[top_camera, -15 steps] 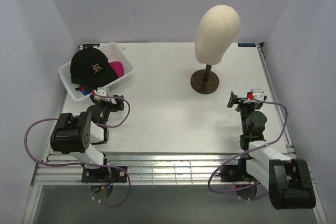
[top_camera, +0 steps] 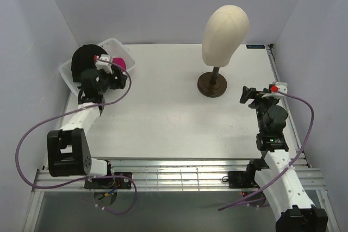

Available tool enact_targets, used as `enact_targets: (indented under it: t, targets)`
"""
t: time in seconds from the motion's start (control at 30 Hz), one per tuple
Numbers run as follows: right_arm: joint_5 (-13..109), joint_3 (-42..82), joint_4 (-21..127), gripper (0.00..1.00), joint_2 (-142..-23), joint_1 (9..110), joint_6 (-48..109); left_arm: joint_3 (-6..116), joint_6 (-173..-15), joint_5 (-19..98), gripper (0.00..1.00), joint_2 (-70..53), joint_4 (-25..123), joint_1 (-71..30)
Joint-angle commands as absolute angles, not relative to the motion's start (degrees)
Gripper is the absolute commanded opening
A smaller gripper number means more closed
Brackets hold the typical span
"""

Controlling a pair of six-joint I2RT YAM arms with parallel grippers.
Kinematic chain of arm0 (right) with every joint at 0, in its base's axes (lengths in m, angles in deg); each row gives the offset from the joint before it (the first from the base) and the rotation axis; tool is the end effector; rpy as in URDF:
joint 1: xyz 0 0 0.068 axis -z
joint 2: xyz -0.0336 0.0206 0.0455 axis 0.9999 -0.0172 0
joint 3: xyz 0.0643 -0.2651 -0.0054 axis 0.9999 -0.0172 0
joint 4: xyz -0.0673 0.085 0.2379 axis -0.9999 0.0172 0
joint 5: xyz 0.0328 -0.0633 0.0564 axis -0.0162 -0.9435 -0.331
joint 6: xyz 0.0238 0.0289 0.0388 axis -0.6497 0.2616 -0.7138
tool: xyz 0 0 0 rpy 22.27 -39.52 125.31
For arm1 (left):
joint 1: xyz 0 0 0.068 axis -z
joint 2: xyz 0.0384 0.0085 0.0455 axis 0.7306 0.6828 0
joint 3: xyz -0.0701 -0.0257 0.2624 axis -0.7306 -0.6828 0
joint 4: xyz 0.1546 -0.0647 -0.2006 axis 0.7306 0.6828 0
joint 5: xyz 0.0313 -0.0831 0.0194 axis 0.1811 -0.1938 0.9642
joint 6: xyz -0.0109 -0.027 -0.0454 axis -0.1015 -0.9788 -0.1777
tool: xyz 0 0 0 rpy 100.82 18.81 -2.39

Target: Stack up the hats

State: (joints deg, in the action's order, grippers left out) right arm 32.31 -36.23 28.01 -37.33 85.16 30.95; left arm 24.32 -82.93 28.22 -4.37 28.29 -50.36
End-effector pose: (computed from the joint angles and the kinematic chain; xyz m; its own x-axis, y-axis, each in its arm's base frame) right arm 0.1669 0.0059 0.2710 0.1425 0.1162 -0.9830 0.0654 0.9898 0.1265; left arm 0.3054 0.0063 0.2425 -0.2605 -0.0240 -0.9652 0.2669 0.9589 -0.0959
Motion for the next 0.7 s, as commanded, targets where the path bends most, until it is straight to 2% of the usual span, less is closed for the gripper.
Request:
enact_targets:
  t: [0.0,0.1,0.23,0.3,0.37,0.53,0.67]
  targets:
    - [35.1,-29.3,38.8,0.91,-36.8,85.2,29.0,34.9,-81.2,21.1,0.79,-6.6,57.2,-50.4]
    - [38.4,-25.1,43.3,0.87,-38.2,85.1,29.6,45.0,-79.3,20.1,0.81,-5.4,67.2,-50.5]
    - [42.9,-22.4,47.3,0.83,-39.6,85.1,29.4,60.5,-78.6,23.8,0.89,-0.4,75.1,-50.6]
    - [43.9,-22.3,47.0,0.82,-39.4,85.1,28.5,65.3,-78.8,28.9,0.9,3.2,76.7,-50.8]
    - [44.6,-22.6,45.9,0.82,-39.1,85.1,28.1,72.3,-79.1,35.8,0.9,9.8,77.1,-51.4]
    - [46.2,-21.6,46.2,0.8,-39.4,85.1,29.0,86.6,-78.5,42.9,0.91,23.0,80.4,-54.7]
    - [47.2,-20.9,46.7,0.8,-40.2,85.0,29.5,98.1,-75.7,49.3,0.98,34.7,83.3,-56.1]
